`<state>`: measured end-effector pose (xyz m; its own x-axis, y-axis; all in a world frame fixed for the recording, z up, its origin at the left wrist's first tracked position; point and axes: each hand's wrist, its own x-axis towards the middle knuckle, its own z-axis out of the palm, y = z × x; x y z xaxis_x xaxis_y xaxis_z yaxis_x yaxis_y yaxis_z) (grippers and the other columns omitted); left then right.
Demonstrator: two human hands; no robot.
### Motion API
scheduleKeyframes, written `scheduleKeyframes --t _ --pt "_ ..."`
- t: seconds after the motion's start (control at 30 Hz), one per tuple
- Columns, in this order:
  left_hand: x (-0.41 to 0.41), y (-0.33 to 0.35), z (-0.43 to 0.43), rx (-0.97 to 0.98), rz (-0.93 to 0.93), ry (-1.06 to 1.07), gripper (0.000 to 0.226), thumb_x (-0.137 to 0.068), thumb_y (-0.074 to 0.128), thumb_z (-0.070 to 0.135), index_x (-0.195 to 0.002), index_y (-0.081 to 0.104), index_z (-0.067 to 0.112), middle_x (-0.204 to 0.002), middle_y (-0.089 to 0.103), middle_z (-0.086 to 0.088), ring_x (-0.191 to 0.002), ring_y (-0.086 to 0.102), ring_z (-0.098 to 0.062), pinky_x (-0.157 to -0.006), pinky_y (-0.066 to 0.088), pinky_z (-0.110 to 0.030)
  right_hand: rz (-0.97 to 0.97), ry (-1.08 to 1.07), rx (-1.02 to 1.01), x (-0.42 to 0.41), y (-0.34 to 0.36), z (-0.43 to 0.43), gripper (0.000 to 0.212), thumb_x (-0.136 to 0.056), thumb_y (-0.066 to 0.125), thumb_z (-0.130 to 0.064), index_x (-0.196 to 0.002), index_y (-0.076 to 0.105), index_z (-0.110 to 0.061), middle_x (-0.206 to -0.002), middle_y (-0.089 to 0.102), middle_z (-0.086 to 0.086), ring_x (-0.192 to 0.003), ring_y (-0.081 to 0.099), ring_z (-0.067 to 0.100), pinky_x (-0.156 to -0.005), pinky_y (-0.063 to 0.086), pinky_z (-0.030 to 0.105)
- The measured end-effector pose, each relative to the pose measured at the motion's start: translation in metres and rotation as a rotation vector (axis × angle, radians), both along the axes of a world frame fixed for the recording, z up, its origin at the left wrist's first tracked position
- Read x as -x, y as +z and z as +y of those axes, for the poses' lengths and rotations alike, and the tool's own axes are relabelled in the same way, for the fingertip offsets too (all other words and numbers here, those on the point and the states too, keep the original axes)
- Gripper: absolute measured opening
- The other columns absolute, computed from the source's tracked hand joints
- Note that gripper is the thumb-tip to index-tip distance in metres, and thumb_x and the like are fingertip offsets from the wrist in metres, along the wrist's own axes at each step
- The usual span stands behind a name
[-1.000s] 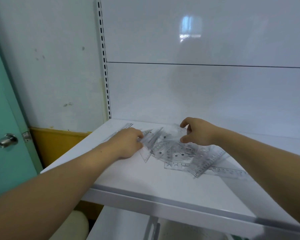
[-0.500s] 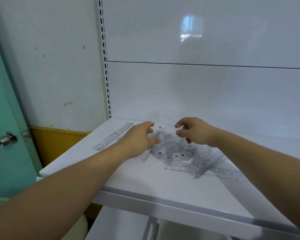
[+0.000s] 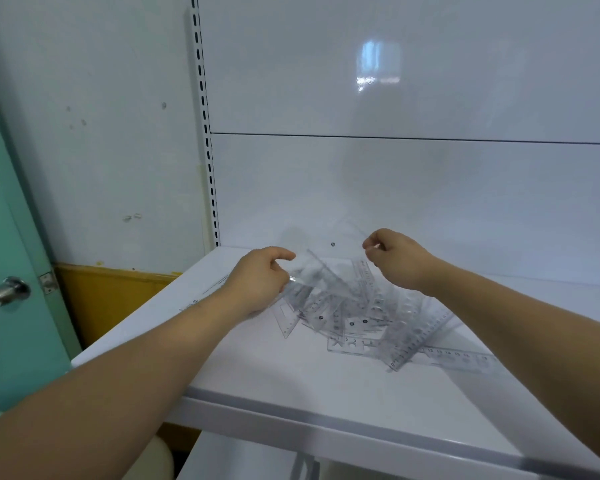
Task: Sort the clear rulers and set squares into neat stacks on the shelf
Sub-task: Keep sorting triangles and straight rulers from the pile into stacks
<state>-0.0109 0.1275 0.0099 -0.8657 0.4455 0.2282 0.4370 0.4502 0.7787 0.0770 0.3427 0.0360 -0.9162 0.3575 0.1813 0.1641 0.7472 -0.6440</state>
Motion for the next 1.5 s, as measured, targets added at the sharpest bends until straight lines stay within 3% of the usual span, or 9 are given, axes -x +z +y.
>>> scheduleKeyframes --t 0.13,0.27,0.43,0.53,0.7,0.8,0.97,1.27,1.5 --pt "0.003 -0.003 -0.008 0.311 0.186 0.003 0.035 -0.092 0.045 0.011 -0.124 0.058 0.017 -0.114 0.063 -0.006 -0.098 0.056 -0.020 -0.080 0.041 -0.024 -0.155 0.057 -0.194 -0.006 -0.006 -0.007 0.044 -0.094 0.049 -0.044 -0.131 0.048 -0.021 -0.093 0.053 -0.004 -0.080 0.050 0.012 -0.079 0.037 0.027" --pt "0.003 -0.004 -0.011 0.360 0.236 -0.013 0.036 -0.095 0.043 0.011 -0.129 0.055 0.009 -0.126 0.059 -0.008 -0.120 0.050 -0.024 -0.095 0.036 -0.025 -0.158 0.094 -0.247 -0.010 -0.013 -0.014 0.047 -0.092 0.054 -0.043 -0.132 0.047 -0.020 -0.077 0.050 -0.008 -0.070 0.045 0.003 -0.075 0.035 0.024" --pt "0.000 -0.002 -0.017 0.077 0.150 0.028 0.033 -0.096 0.049 0.016 -0.127 0.058 0.014 -0.103 0.064 -0.002 -0.083 0.061 -0.018 -0.072 0.043 -0.021 0.001 0.045 -0.310 -0.016 -0.001 -0.015 0.054 -0.090 0.058 -0.040 -0.138 0.043 -0.019 -0.075 0.050 -0.008 -0.077 0.047 0.010 -0.076 0.035 0.023" --pt "0.002 0.002 -0.020 -0.116 0.117 0.063 0.029 -0.094 0.051 0.012 -0.120 0.063 0.012 -0.090 0.063 0.002 -0.088 0.060 -0.019 -0.080 0.044 -0.024 0.086 0.037 -0.418 -0.025 0.007 -0.016 0.058 -0.093 0.054 -0.040 -0.143 0.037 -0.016 -0.082 0.048 -0.006 -0.083 0.047 0.014 -0.078 0.037 0.026" --pt "-0.006 0.013 -0.024 -0.458 -0.008 0.062 0.032 -0.092 0.051 0.005 -0.121 0.061 0.018 -0.074 0.060 0.003 -0.073 0.059 -0.011 -0.060 0.046 -0.014 0.164 -0.047 -0.521 -0.045 0.019 -0.022 0.065 -0.095 0.047 -0.044 -0.150 0.022 -0.020 -0.090 0.045 -0.006 -0.082 0.045 0.013 -0.076 0.034 0.024" --pt "-0.016 0.017 -0.023 -0.552 -0.034 0.018 0.036 -0.092 0.052 0.005 -0.124 0.060 0.019 -0.074 0.059 0.004 -0.070 0.058 -0.007 -0.070 0.046 -0.019 0.219 -0.089 -0.472 -0.063 0.024 -0.028 0.061 -0.094 0.050 -0.040 -0.147 0.024 -0.022 -0.080 0.050 -0.005 -0.070 0.049 0.012 -0.064 0.036 0.024" --pt "-0.047 0.014 -0.007 -0.621 -0.114 -0.076 0.036 -0.092 0.054 0.005 -0.125 0.060 0.020 -0.078 0.060 0.005 -0.071 0.060 -0.004 -0.069 0.047 -0.015 0.197 -0.180 -0.447 -0.103 0.022 -0.030 0.055 -0.094 0.051 -0.040 -0.142 0.032 -0.022 -0.077 0.051 -0.008 -0.072 0.051 0.012 -0.069 0.037 0.026" --pt "-0.149 0.021 0.051 -0.629 -0.239 -0.245 0.034 -0.093 0.049 0.005 -0.119 0.062 0.021 -0.087 0.066 -0.001 -0.075 0.062 -0.007 -0.062 0.046 -0.016 0.145 -0.282 -0.422 -0.222 0.014 0.003 0.054 -0.094 0.050 -0.042 -0.142 0.035 -0.023 -0.110 0.052 -0.006 -0.092 0.049 0.011 -0.085 0.037 0.025" --pt "-0.276 0.022 0.139 -0.584 -0.242 -0.363 0.032 -0.094 0.050 0.006 -0.120 0.063 0.018 -0.091 0.066 0.003 -0.081 0.064 -0.008 -0.064 0.046 -0.016 0.089 -0.423 -0.519 -0.372 0.010 0.068 0.055 -0.094 0.049 -0.043 -0.143 0.035 -0.023 -0.111 0.048 -0.003 -0.088 0.044 0.008 -0.081 0.035 0.024"
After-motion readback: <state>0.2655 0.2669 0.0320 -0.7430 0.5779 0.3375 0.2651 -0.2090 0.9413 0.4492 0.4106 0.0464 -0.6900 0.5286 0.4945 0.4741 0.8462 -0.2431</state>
